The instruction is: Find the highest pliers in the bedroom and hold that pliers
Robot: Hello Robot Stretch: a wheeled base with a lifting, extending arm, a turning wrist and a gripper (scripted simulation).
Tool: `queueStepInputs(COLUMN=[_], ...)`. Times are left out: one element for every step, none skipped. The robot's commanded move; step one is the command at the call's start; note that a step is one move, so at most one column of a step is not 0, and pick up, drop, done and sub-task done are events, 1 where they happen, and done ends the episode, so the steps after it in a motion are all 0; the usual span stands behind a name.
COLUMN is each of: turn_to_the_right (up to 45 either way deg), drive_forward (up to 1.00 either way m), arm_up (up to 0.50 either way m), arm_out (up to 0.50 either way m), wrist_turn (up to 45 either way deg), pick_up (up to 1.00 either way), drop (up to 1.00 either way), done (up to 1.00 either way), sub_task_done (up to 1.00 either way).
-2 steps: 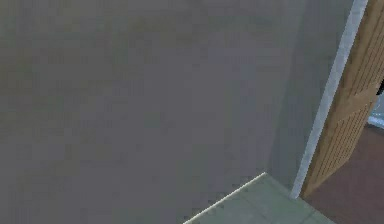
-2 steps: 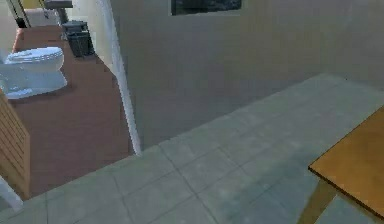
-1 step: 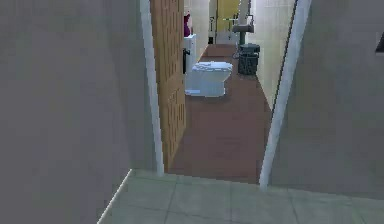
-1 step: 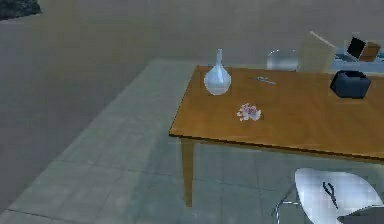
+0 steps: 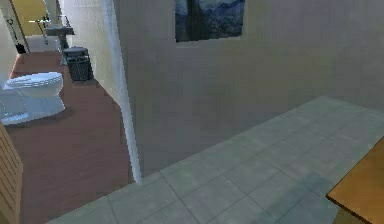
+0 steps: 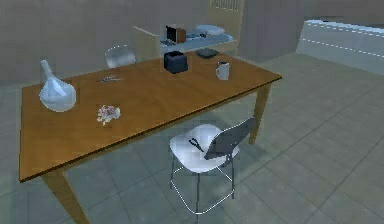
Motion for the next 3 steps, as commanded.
queueStepInputs(turn_to_the_right=[3.0,0.0,42.0], drive_forward=[0.00,0.90,0.00], arm_up=[0.00,0.00,0.00], arm_out=[0.00,0.00,0.00], wrist_turn=[0.0,0.0,0.0], pick_up=[0.00,0.00,0.00], drop=[0.00,0.00,0.00], done=[0.00,0.00,0.00], sub_task_done=[0.00,0.00,0.00])
